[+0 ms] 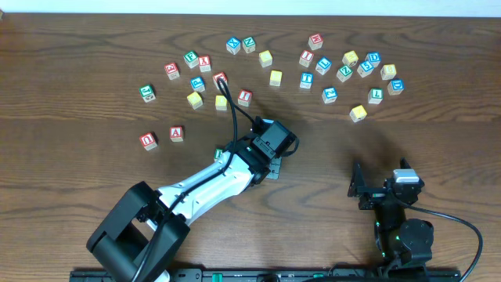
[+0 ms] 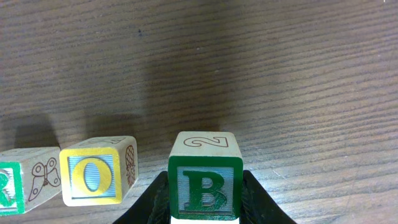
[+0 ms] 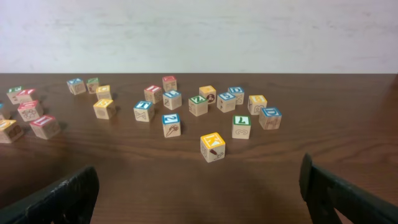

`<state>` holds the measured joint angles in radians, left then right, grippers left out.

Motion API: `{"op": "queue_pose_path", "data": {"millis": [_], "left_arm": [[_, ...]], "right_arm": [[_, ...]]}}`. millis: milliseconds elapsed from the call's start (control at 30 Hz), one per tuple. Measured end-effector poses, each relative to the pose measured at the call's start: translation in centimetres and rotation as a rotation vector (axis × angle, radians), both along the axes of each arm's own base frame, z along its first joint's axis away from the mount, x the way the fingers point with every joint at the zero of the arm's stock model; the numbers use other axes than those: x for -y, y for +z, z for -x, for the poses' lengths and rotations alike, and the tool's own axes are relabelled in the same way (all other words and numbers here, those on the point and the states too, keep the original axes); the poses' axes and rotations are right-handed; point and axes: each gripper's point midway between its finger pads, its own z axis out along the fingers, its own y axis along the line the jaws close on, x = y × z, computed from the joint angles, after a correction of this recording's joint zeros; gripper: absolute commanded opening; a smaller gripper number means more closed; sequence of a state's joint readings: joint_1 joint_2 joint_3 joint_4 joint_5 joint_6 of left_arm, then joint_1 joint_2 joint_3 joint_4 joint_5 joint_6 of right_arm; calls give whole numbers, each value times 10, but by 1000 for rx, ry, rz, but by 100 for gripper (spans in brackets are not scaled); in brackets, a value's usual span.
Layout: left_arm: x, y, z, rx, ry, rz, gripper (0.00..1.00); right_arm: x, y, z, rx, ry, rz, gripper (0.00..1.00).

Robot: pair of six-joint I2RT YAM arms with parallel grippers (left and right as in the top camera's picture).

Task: Spell out ROBOT
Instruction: 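Lower the green B block onto the table right of the O block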

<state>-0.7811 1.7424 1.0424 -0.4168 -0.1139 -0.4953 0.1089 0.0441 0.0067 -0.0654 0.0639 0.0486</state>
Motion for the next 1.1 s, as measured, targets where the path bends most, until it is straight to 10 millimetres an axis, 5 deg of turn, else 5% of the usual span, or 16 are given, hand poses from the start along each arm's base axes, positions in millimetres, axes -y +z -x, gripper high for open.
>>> {"op": "queue_pose_path", "data": {"millis": [433,1100], "left_arm": [[-2,-19,-2,-15,14,-33,15],[-2,-18,-5,0,20,-38,15]], "right_arm": [[0,0,0,0,0,0,99],[0,0,0,0,0,0,99]]}}
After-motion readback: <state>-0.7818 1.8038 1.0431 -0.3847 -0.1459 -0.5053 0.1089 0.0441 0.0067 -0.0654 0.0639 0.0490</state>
